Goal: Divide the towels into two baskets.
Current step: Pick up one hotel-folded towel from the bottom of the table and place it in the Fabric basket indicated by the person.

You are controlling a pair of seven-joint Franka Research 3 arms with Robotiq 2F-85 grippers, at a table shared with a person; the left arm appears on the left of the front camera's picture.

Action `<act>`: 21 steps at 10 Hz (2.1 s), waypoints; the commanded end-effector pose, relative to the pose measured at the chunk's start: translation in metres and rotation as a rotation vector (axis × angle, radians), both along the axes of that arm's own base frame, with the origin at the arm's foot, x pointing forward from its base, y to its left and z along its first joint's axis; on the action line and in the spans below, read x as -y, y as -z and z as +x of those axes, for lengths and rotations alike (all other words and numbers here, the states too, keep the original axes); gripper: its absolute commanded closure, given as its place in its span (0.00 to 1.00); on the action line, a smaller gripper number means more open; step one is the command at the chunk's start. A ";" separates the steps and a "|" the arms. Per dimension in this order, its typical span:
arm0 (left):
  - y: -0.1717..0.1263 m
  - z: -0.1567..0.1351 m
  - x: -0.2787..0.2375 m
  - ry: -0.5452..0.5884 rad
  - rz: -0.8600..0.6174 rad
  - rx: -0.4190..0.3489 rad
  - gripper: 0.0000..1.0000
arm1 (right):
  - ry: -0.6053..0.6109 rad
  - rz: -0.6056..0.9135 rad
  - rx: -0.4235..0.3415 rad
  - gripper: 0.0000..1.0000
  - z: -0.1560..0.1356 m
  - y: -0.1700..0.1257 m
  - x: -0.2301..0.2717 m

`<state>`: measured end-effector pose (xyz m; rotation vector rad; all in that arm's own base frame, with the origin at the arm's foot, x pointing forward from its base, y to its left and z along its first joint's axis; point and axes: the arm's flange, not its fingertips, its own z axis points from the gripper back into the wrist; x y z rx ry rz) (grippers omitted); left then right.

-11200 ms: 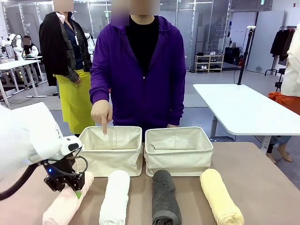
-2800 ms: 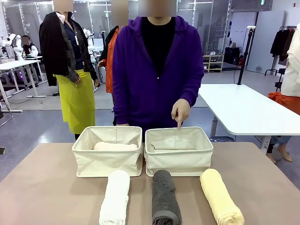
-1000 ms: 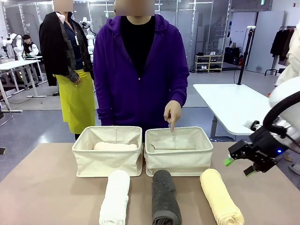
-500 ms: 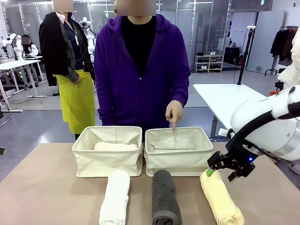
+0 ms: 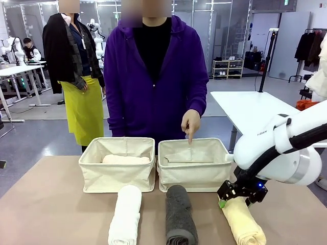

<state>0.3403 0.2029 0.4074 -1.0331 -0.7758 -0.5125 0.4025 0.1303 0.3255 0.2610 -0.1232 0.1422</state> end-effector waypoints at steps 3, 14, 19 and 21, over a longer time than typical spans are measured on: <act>-0.001 -0.002 -0.001 -0.004 -0.003 0.004 0.00 | -0.009 -0.064 0.018 0.28 -0.092 0.032 0.009; -0.001 -0.002 -0.001 -0.004 -0.003 0.004 0.00 | -0.217 -0.088 0.064 0.44 -0.014 -0.007 -0.014; -0.001 -0.002 -0.001 -0.004 -0.003 0.004 0.00 | -0.758 -0.292 0.143 0.44 -0.003 -0.106 -0.063; -0.001 -0.002 -0.001 -0.004 -0.003 0.004 0.00 | -1.007 -0.447 0.293 0.44 0.011 -0.139 -0.104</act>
